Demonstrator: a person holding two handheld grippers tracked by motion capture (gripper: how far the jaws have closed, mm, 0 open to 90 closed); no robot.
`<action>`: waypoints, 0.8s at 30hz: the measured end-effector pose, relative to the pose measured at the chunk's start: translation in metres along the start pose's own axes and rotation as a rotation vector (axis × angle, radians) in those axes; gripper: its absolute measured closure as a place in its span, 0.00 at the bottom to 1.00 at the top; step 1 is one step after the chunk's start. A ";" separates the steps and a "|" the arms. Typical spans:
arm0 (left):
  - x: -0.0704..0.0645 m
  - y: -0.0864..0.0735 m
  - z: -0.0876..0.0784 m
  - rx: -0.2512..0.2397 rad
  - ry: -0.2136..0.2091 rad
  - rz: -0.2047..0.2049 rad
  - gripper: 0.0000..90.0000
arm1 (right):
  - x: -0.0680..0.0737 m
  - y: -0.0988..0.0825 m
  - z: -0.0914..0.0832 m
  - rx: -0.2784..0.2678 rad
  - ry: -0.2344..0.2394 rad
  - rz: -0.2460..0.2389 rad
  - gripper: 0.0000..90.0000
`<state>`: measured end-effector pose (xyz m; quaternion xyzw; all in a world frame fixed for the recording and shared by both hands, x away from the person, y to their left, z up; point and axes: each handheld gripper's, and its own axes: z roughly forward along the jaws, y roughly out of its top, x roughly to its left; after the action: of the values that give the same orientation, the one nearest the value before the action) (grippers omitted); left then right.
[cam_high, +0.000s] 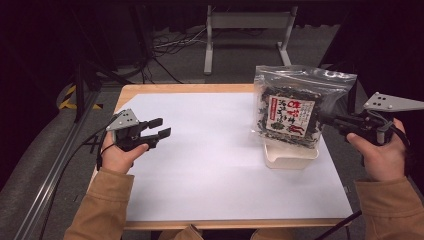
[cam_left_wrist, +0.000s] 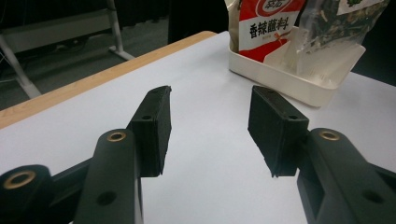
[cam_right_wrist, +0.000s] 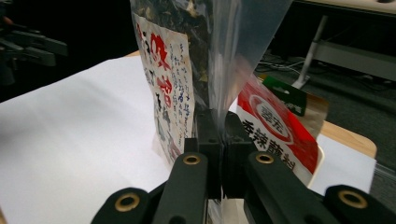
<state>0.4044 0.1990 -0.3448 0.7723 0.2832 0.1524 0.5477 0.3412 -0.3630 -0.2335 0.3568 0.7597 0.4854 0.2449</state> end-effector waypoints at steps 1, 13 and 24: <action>0.000 0.000 0.000 0.002 0.000 0.000 0.55 | -0.001 -0.001 0.000 -0.001 -0.013 0.006 0.98; 0.000 0.000 0.002 0.010 -0.004 0.008 0.53 | -0.010 -0.013 0.001 -0.018 -0.106 0.061 0.98; -0.001 0.000 0.001 0.011 -0.008 0.010 0.53 | -0.006 -0.020 0.012 0.036 -0.245 0.037 0.97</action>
<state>0.4044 0.1978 -0.3455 0.7773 0.2781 0.1507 0.5439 0.3481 -0.3665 -0.2563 0.4315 0.7260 0.4290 0.3205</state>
